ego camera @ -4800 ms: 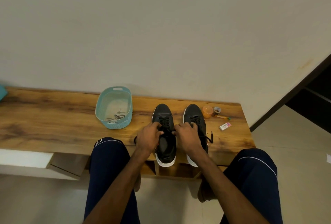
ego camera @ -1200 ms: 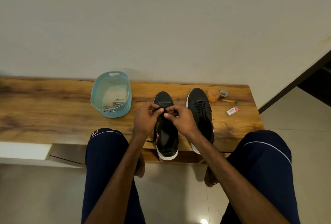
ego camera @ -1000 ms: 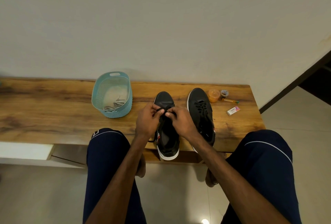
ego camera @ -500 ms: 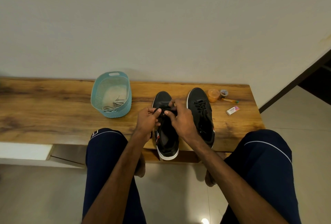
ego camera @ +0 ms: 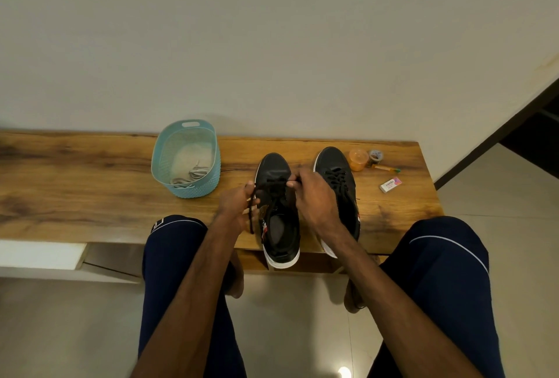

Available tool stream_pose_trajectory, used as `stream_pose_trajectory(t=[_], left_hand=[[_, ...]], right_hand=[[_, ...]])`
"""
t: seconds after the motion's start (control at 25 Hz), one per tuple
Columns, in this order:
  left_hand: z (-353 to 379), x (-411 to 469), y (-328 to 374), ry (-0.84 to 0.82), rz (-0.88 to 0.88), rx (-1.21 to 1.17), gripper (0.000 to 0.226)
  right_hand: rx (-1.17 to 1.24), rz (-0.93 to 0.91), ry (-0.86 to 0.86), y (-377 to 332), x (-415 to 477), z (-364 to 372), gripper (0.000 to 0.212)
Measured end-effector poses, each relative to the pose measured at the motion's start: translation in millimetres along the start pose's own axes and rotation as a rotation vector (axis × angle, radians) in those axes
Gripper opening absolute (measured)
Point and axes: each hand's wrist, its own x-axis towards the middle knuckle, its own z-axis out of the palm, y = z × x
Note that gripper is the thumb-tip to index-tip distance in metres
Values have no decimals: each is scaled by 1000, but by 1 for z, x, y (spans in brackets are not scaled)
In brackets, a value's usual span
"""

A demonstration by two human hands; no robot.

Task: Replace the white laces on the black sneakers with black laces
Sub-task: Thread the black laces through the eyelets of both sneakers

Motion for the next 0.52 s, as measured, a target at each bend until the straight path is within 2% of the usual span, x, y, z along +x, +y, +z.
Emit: stream_pose_trajectory(t=[0.12,0.2,0.36,0.52], left_hand=[[-6,17,1,223,54,-30,10],[-7,24,-1,296,108,32,14],[-4,29,-4,319,135,113,17],[-4,33,-3,273,101,63,10]], right_hand=[[-274,25,-40,18,0,-18,10],[-368,27,-109,24,-4,-28,11],[-483,60,-200,28,-11,-42,21],[-572,112,-279,31,-15,-49,27]])
